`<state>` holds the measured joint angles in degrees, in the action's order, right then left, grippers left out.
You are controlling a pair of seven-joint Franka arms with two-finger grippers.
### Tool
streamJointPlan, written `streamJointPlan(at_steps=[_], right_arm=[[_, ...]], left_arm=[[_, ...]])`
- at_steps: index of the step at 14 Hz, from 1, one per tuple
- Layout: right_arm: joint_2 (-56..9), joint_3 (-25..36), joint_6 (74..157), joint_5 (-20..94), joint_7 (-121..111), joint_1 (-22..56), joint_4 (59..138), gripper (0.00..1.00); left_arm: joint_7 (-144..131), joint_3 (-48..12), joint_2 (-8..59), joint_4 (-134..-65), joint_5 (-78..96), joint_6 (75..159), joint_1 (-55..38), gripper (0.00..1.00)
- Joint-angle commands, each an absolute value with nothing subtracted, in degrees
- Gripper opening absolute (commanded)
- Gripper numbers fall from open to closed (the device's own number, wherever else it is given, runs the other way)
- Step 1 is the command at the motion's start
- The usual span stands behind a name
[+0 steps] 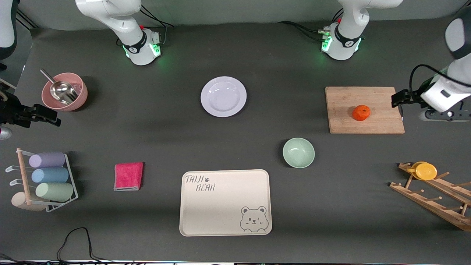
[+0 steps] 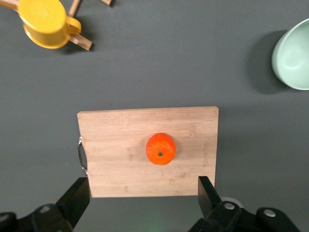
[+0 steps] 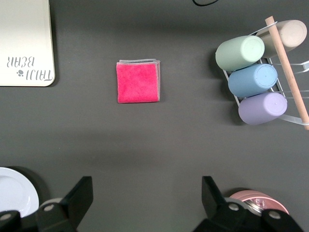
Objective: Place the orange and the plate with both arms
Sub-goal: 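Lower the left gripper onto the orange while the right gripper moves toward the plate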
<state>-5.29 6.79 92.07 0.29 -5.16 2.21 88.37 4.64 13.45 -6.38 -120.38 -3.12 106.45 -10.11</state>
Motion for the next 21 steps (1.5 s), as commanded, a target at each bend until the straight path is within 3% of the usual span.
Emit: streamJointPlan(at_steps=[1, 4, 9, 15, 21], right_arm=[[-4.66, 7.12, 90.88, -0.09, -4.22, 2.64, 88.59, 1.00], [-3.09, 7.12, 90.97, 0.61, -3.96, 2.72, 91.31, 1.00], [9.20, 7.03, 93.25, 1.93, -3.69, 2.90, 105.44, 1.00], [21.52, 6.77, 94.84, 2.89, -3.25, 4.03, 118.64, 1.00], [23.11, 7.99, 94.21, 16.05, -4.48, 4.57, 125.40, 1.00]], left_arm=[[3.96, 13.62, -9.31, -130.31, -3.25, 114.58, -9.84, 1.00], [3.34, 13.62, -9.23, -139.45, -3.16, 126.08, -9.84, 1.00], [1.93, 13.71, -6.69, -151.51, -3.08, 143.58, -8.36, 1.00], [1.49, 13.62, 1.66, -154.86, -2.73, 155.02, -8.26, 1.00], [1.23, 13.54, 2.37, -156.18, -2.20, 155.48, -8.44, 1.00]])
